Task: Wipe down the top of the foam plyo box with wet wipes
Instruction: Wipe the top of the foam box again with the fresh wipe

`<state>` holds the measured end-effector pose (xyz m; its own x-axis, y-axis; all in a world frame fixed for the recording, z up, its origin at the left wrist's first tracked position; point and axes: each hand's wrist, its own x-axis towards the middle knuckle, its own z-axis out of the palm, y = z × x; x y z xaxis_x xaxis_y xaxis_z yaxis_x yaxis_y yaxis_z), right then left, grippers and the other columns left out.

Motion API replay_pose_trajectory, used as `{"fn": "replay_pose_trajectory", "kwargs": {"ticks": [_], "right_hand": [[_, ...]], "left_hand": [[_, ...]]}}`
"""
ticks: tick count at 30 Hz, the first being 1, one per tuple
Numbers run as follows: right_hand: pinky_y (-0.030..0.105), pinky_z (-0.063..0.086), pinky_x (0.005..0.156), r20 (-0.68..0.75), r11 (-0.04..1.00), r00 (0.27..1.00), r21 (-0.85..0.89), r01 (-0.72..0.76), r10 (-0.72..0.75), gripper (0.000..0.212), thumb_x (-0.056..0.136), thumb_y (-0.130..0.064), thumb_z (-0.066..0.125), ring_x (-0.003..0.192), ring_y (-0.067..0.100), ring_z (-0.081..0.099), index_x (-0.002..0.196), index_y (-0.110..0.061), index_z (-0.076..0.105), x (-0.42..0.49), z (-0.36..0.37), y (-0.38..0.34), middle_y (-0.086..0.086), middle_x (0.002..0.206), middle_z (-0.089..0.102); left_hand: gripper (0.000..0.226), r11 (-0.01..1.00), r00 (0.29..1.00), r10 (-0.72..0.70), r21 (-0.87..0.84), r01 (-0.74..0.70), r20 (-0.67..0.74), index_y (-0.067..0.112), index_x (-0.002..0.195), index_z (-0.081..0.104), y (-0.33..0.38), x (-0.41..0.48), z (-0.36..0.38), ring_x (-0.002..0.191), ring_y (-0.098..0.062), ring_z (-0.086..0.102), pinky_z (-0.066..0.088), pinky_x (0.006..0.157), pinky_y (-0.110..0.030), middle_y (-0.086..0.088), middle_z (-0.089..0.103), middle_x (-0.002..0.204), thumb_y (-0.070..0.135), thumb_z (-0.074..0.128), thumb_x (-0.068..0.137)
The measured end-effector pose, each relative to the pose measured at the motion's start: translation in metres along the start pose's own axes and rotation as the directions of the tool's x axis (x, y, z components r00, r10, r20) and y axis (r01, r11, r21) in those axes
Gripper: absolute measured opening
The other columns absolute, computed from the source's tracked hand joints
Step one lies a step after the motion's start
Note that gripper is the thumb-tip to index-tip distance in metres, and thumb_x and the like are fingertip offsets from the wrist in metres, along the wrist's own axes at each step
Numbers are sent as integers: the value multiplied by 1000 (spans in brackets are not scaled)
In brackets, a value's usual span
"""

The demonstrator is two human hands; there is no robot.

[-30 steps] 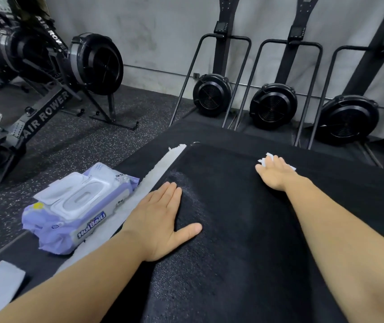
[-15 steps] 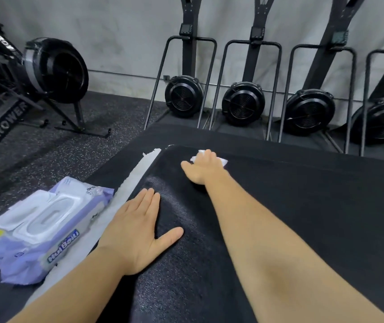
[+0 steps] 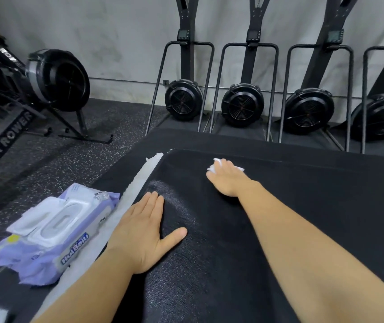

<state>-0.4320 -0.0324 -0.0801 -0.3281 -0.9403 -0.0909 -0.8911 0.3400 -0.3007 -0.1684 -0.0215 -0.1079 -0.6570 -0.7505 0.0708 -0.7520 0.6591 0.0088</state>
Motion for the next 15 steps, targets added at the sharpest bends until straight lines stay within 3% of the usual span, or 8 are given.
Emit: {"fn": "replay_pose_trajectory", "kwargs": {"ticks": [5,10,15], "right_hand": [[42,17,119,9,973,973,0,-229,229,62,104,-40,27,145,25,20,156,-10,14,-17,-15,56,10,156,25],[38,19,115,-63,917,918,-58,-395,391,70,100,-51,25,141,26,23,155,-6,18,-16,-10,38,11,151,28],[37,19,115,-70,936,939,-85,-342,337,79,97,-60,23,139,28,23,154,-5,20,-7,9,-26,12,150,28]], "left_hand": [[111,1000,1000,8,-5,-8,13,15,155,-2,-1,0,1,148,-13,-13,-2,121,-32,-1,-8,163,85,-9,70],[111,1000,1000,10,12,-10,10,15,155,-3,-2,1,1,148,-13,-13,-2,121,-32,-1,-8,163,85,-8,69],[115,1000,1000,9,18,-9,1,15,155,-2,-2,2,3,148,-12,-13,-2,121,-32,-1,-7,163,86,-12,65]]}}
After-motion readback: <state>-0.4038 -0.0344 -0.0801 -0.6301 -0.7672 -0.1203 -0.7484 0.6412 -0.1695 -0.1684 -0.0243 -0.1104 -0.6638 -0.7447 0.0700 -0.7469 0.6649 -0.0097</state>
